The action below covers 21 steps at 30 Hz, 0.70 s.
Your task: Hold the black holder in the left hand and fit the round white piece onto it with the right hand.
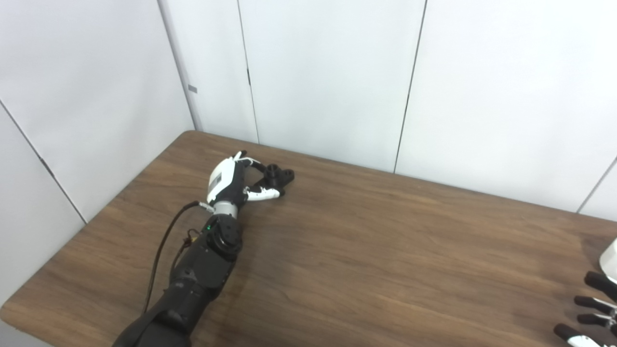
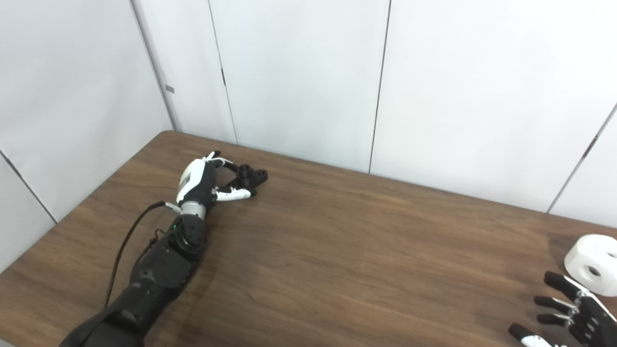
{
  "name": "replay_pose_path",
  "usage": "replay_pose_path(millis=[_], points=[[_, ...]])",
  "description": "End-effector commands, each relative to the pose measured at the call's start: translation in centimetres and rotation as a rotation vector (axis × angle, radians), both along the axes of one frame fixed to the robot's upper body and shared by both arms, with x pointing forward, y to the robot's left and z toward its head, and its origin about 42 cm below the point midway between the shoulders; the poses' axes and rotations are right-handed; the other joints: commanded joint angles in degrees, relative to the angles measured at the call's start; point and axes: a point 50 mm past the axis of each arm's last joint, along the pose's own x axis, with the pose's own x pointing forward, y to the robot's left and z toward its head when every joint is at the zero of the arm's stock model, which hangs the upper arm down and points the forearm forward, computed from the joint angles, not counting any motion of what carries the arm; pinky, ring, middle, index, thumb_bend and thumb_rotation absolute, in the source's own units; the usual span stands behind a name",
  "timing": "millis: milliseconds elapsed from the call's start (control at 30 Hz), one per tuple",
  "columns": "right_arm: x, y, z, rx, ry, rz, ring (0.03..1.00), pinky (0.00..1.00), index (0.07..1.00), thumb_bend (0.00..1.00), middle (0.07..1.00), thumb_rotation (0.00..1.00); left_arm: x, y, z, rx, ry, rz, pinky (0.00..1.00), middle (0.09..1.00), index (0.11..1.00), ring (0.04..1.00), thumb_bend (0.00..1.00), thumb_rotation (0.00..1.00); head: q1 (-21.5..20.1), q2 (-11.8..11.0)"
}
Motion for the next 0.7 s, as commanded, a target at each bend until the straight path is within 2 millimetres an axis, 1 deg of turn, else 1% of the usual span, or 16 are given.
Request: replay_pose_path(millis=[0,233,400,500,667], points=[[0.5,-0.08,2.04,-0.009,-0.079,0.0,0.68,0.56,0.761,0.71,0.812,0.14,-0.19,-1.36,-2.19,-0.069,0.108,-0.043,0.98,0.98,0.612,1.0,0.87,0.13,-0.09,0.1],[0.48,-0.07,2.21,-0.001,-0.073,-0.005,0.687,0.56,0.769,0.72,0.822,0.13,-0.36,-1.57,-2.55,-0.131,0.112,-0.035,1.0,0.993,0.609,1.0,0.89,0.12,0.01,0.26],[0.55,-0.12,2.22,0.008,-0.083,0.002,0.688,0.55,0.768,0.72,0.821,0.11,-0.43,-1.53,-2.63,-0.114,0.1,-0.028,1.0,1.0,0.624,1.0,0.86,0.11,0.04,0.31],[0.54,-0.13,2.25,0.003,-0.083,0.001,0.685,0.56,0.765,0.72,0.819,0.11,-0.52,-1.48,-2.68,-0.096,0.097,-0.031,1.0,1.0,0.627,1.0,0.86,0.13,0.02,0.28],[0.56,-0.12,2.25,0.006,-0.081,0.004,0.684,0.55,0.761,0.72,0.817,0.09,-0.66,-1.38,-2.85,-0.078,0.095,-0.016,1.0,0.998,0.631,1.0,0.88,0.13,0.01,0.32]])
